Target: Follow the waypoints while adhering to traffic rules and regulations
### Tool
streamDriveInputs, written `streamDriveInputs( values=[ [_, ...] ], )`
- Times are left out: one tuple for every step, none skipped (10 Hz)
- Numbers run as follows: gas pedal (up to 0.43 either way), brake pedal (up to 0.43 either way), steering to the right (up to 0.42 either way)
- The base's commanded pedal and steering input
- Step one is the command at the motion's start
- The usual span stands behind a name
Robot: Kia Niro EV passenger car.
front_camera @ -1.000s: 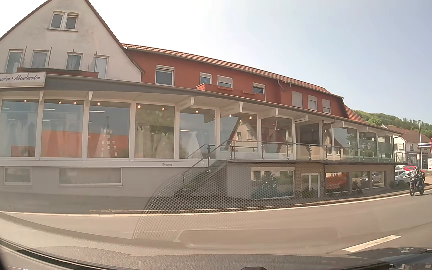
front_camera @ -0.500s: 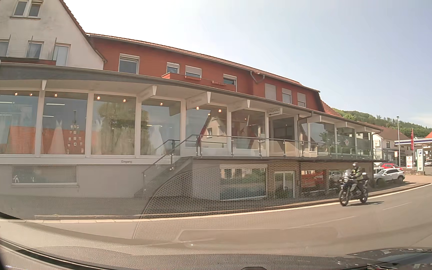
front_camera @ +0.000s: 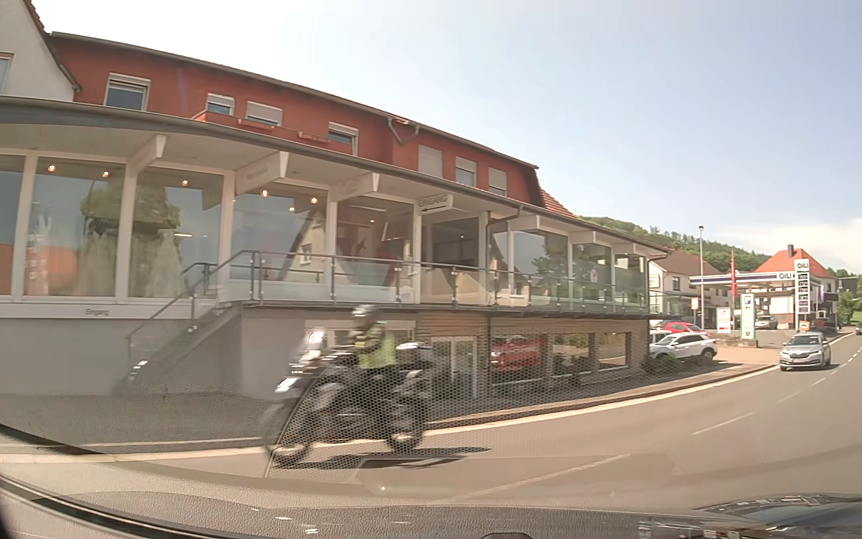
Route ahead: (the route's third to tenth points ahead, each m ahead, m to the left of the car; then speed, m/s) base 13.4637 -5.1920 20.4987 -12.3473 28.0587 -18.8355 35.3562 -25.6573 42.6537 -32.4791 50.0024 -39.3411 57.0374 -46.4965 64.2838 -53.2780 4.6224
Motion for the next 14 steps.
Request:
streamDriveInputs(
  values=[
    [0.398,0.0,0.483],
    [0.398,0.0,0.484],
    [0.398,0.0,0.481],
    [0.398,0.0,0.476],
    [0.409,0.0,0.459],
    [0.409,0.0,0.44],
    [0.409,0.0,0.419],
    [0.409,0.0,0.386],
    [0.409,0.0,0.329],
    [0.409,0.0,0.274],
    [0.461,0.0,0.212],
    [0.461,0.0,0.162],
    [0.461,0.0,0.123],
    [0.461,0.0,0.098]
  ],
)
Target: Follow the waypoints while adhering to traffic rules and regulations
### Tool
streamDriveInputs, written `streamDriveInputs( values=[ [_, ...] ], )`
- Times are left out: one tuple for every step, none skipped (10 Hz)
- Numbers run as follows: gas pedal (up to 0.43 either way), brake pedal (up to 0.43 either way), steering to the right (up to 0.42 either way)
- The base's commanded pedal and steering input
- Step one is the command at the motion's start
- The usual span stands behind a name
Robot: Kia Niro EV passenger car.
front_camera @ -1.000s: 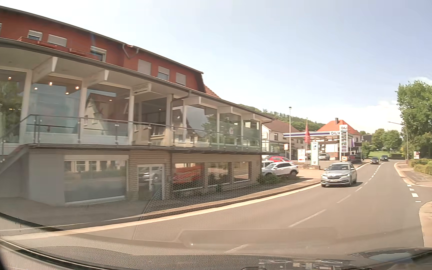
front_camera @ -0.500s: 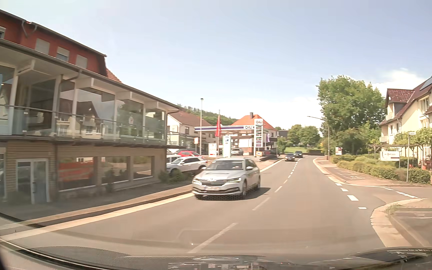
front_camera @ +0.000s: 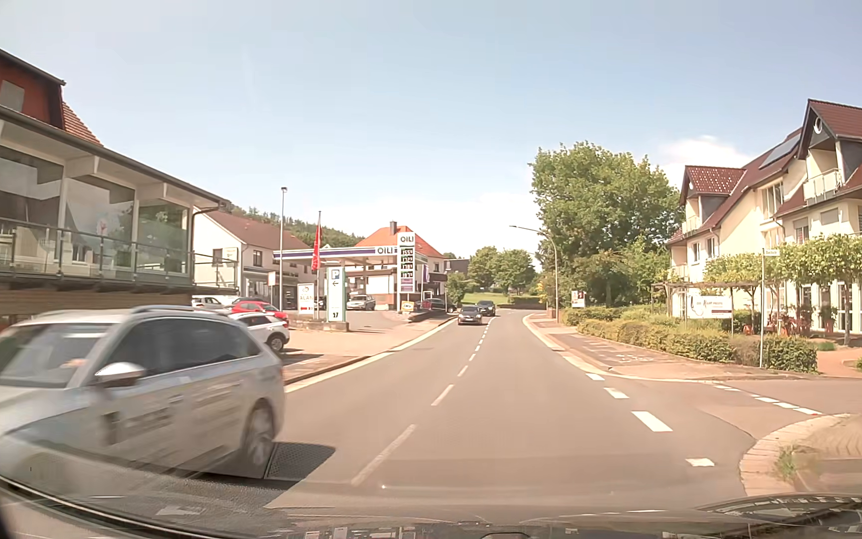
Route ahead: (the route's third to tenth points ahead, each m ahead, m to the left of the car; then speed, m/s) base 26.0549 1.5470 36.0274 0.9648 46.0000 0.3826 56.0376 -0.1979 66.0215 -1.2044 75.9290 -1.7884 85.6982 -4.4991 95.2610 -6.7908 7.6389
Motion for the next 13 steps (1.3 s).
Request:
streamDriveInputs(
  values=[
    [0.461,0.0,0.088],
    [0.461,0.0,0.082],
    [0.461,0.0,0.07],
    [0.469,0.0,0.056],
    [0.469,0.0,0.036],
    [0.469,0.0,0.019],
    [0.469,0.0,0.014],
    [0.469,0.0,0.013],
    [0.469,0.0,0.012],
    [0.469,0.0,0.011],
    [0.469,0.0,0.008],
    [0.469,0.0,0.005],
    [0.469,0.0,0.004]
  ],
)
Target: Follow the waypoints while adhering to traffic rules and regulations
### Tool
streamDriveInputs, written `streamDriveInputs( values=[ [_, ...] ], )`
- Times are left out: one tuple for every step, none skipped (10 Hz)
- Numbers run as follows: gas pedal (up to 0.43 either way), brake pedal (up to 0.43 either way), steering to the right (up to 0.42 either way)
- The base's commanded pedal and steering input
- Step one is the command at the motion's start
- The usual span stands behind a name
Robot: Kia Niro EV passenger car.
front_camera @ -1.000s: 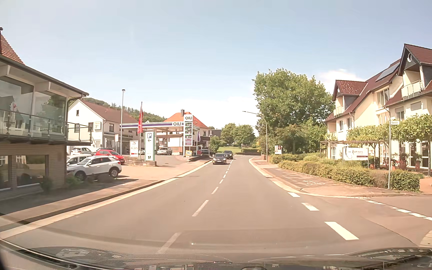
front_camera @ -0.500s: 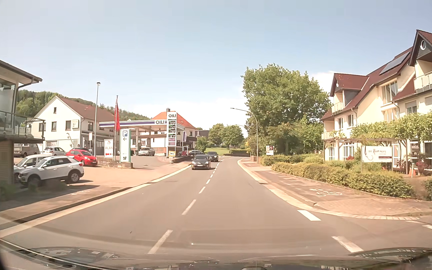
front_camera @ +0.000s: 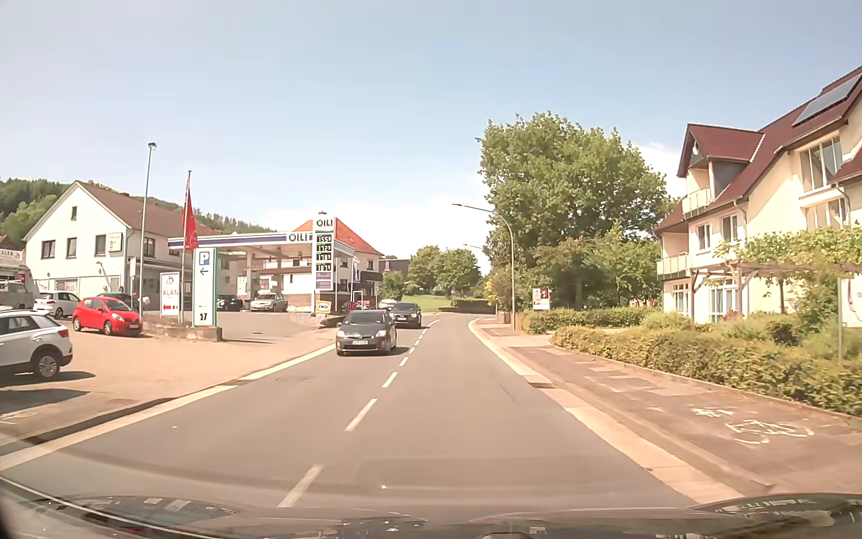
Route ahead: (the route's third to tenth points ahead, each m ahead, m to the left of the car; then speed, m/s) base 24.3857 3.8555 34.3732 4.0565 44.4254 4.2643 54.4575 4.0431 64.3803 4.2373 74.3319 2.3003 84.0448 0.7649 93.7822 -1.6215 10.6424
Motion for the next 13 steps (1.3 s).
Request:
streamDriveInputs(
  values=[
    [0.469,0.0,0.001],
    [0.469,0.0,-0.002],
    [0.469,0.0,-0.005],
    [0.461,0.0,-0.006],
    [0.449,0.0,-0.006],
    [0.449,0.0,-0.006],
    [0.441,0.0,-0.006],
    [0.409,0.0,-0.006],
    [0.409,0.0,-0.006],
    [0.409,0.0,-0.006],
    [0.398,0.0,-0.008],
    [0.398,0.0,-0.014],
    [0.398,0.0,-0.013]
  ],
)
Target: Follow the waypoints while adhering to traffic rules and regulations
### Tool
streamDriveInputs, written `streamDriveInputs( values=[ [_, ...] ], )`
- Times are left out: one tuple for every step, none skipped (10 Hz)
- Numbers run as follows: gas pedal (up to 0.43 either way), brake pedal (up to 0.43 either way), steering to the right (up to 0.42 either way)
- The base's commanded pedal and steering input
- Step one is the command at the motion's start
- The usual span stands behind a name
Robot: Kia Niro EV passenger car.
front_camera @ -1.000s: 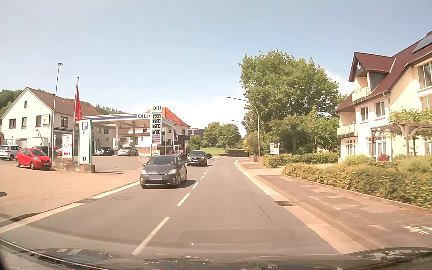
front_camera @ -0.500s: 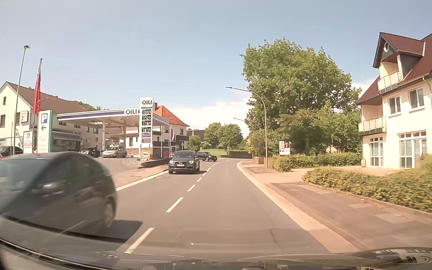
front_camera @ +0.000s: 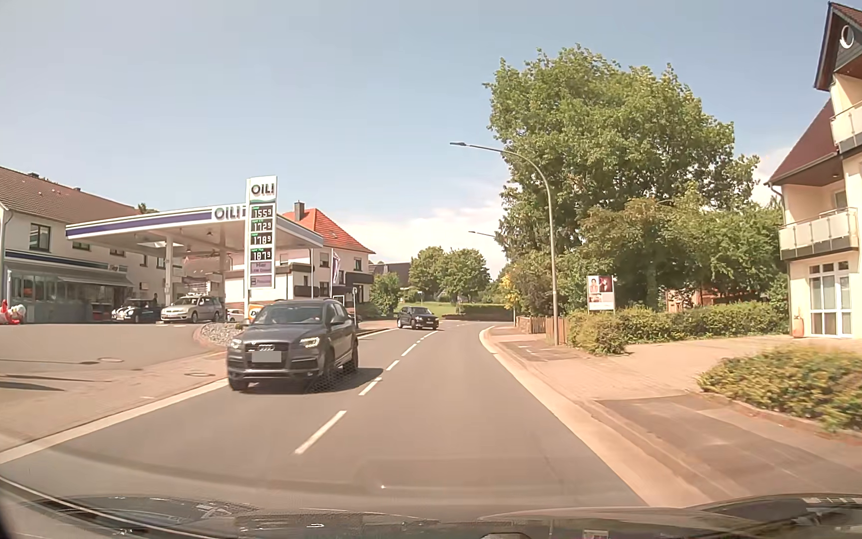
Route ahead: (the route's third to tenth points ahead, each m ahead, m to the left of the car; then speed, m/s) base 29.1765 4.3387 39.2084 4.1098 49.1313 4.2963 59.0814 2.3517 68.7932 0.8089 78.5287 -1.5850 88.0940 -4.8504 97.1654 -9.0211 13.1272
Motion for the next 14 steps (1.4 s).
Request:
streamDriveInputs(
  values=[
    [0.37,0.0,-0.01],
    [0.35,0.0,-0.009],
    [0.35,0.0,-0.009],
    [0.319,0.0,-0.009],
    [0.311,0.0,-0.008],
    [0.26,0.0,-0.008],
    [0.228,0.0,-0.007],
    [0.228,0.0,-0.005],
    [0.228,0.0,-0.005],
    [0.22,0.0,-0.005],
    [0.22,0.0,-0.004],
    [0.22,0.0,-0.001],
    [0.209,0.0,0.002],
    [0.197,0.0,0.004]
  ],
)
